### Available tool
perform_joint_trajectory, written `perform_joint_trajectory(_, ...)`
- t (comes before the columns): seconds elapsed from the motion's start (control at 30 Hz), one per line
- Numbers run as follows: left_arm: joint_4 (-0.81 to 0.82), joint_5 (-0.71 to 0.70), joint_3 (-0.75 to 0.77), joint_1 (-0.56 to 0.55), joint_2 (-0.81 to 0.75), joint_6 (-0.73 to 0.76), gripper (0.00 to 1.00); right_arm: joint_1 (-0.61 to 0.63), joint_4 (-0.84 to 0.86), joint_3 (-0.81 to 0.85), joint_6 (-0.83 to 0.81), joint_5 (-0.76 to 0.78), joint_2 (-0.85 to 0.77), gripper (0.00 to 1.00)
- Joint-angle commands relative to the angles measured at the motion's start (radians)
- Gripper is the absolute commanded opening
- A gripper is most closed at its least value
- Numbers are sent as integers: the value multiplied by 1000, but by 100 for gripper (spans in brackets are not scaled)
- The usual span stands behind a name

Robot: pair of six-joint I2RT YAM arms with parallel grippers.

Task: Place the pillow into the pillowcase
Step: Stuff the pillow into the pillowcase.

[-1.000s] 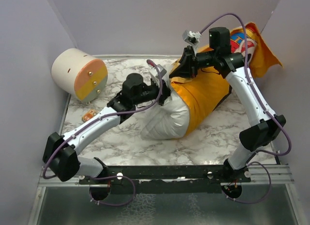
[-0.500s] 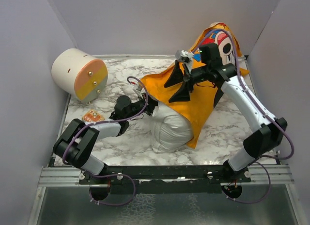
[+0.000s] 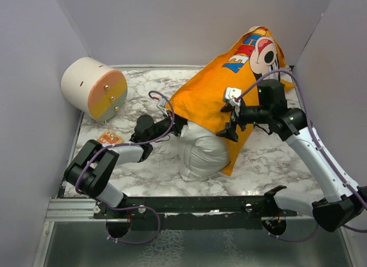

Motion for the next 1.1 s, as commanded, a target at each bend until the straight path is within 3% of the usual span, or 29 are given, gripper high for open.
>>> perform_joint_trajectory(0.0, 20, -6, 5, -8, 11, -3, 0, 2, 52, -108, 13, 268, -14, 100)
perform_joint_trajectory(0.1, 10, -6, 6, -10, 1, -1, 0, 2, 79, -154, 36, 287, -16, 98)
perform_joint_trajectory(0.17, 3, -6, 6, -12, -3, 2, 0, 2, 90, -165, 49, 304, -9, 90)
perform_joint_trajectory(0.27, -9, -3, 7, -12, -13, 9, 0, 2, 84, -155, 57, 292, 1, 68)
perform_joint_trajectory(0.4, -54, -6, 10, -13, -27, 46, 0, 2, 41, -95, 56, 212, -8, 28)
perform_joint_trajectory(0.5, -81, -3, 27, -13, -18, 73, 0, 2, -22, -52, 34, 80, 3, 13)
perform_joint_trajectory(0.63, -84, 17, 64, -10, 19, 84, 0, 2, -118, -34, -21, -175, 46, 12)
perform_joint_trajectory(0.73, -83, 30, 87, -10, 38, 87, 0, 2, -128, -32, -22, -162, 73, 16)
perform_joint_trajectory(0.87, -90, 37, 102, -10, 46, 96, 0, 3, -95, -42, 3, -82, 83, 4)
perform_joint_trajectory(1.07, -51, 53, 118, -10, 85, 71, 0, 13, -121, -10, -11, -319, 139, 0)
